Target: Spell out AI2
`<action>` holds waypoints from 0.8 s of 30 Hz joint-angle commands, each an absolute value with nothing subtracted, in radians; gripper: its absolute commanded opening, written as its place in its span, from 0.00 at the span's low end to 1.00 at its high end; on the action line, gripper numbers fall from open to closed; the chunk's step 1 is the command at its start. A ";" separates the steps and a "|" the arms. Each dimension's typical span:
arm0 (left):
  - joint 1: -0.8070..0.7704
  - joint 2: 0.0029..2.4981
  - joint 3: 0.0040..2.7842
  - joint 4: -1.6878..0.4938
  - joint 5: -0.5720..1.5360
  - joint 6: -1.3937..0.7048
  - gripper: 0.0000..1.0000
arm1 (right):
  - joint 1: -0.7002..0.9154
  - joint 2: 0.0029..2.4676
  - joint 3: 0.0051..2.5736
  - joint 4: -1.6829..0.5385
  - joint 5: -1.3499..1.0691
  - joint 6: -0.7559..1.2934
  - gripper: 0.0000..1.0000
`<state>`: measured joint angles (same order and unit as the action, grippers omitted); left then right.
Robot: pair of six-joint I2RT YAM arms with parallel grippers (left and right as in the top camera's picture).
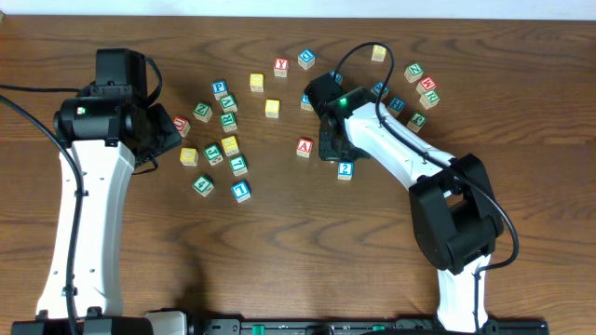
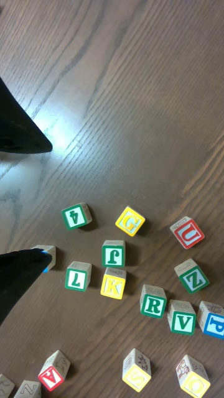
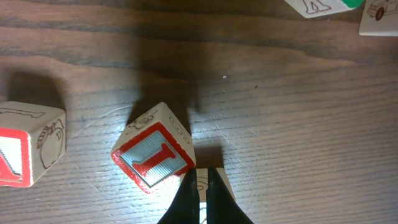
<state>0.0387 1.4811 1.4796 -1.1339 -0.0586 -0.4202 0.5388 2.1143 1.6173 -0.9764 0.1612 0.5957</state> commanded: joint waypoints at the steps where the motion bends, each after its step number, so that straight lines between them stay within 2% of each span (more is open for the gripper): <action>1: 0.043 1.472 1.483 -1.140 -0.065 -0.411 0.49 | 0.542 2.127 1.615 -0.969 0.173 0.614 0.01; 12: 0.043 1.472 1.483 -1.140 -0.065 -0.411 0.49 | 0.542 2.127 1.571 -0.896 0.160 0.611 0.02; 24: 0.043 1.472 1.483 -1.140 -0.065 -0.411 0.49 | 0.543 2.128 1.567 -0.797 0.068 0.328 0.06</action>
<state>0.0387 1.4811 1.4796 -1.1339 -0.0586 -0.4202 0.5388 2.1139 1.5864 -0.7998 0.1108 0.4366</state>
